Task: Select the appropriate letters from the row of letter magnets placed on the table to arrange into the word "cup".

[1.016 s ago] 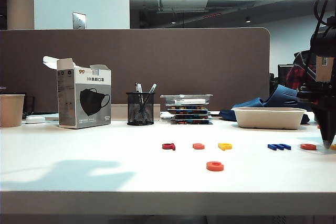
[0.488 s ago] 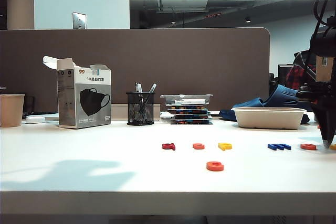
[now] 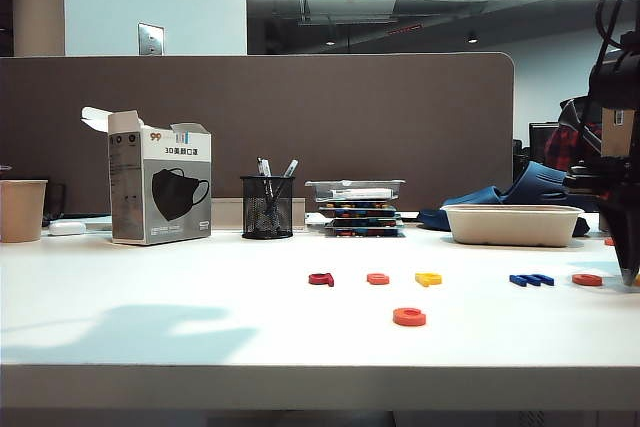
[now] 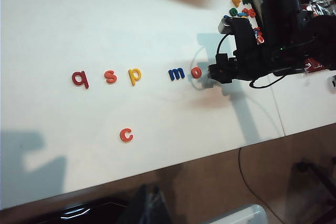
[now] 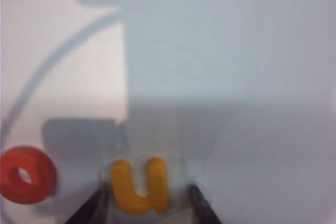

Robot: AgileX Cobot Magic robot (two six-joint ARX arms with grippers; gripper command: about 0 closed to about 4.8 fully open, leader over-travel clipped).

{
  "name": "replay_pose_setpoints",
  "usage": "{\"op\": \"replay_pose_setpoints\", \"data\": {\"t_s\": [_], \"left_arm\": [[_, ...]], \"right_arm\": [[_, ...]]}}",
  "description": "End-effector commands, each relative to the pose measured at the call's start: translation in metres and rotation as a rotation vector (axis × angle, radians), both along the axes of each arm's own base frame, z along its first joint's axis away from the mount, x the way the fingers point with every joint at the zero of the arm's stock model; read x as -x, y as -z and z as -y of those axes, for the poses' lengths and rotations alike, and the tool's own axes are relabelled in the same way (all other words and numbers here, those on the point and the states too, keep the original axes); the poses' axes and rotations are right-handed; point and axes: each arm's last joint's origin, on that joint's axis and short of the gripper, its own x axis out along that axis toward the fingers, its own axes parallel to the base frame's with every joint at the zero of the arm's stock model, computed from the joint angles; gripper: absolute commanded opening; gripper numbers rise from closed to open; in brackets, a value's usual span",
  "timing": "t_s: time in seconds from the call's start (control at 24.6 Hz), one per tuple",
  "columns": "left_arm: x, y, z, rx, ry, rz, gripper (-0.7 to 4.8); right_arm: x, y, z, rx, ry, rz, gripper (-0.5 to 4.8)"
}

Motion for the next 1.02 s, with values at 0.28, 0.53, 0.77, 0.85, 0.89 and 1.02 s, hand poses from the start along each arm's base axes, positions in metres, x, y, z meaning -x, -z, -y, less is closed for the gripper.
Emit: {"op": "replay_pose_setpoints", "data": {"t_s": [0.28,0.53,0.77,0.85,0.89,1.02], "left_arm": [[0.0003,-0.0017,-0.0007,0.007,-0.002,0.009,-0.05],[0.0004,-0.0018,-0.0008,0.007,-0.002,0.009,-0.05],[0.0003,-0.0017,-0.0007,0.007,-0.002,0.009,-0.05],[0.0003,-0.0017,-0.0007,0.007,-0.002,0.009,-0.05],[0.0003,-0.0017,-0.0007,0.007,-0.002,0.009,-0.05],[0.0003,-0.0017,-0.0007,0.007,-0.002,0.009,-0.05]], "right_arm": [[0.0008,0.0054,-0.0056,-0.006,-0.021,-0.022,1.97],[0.0009,0.0054,-0.0056,-0.002,-0.038,-0.022,1.38],[0.0008,0.0054,-0.0056,-0.002,-0.038,-0.021,1.37],[0.0008,0.0054,-0.0056,-0.002,-0.038,-0.021,1.33],[0.0008,0.0054,-0.0056,-0.002,-0.038,-0.021,1.33],[0.0008,0.0054,-0.0056,-0.002,-0.038,-0.021,1.07]]}}
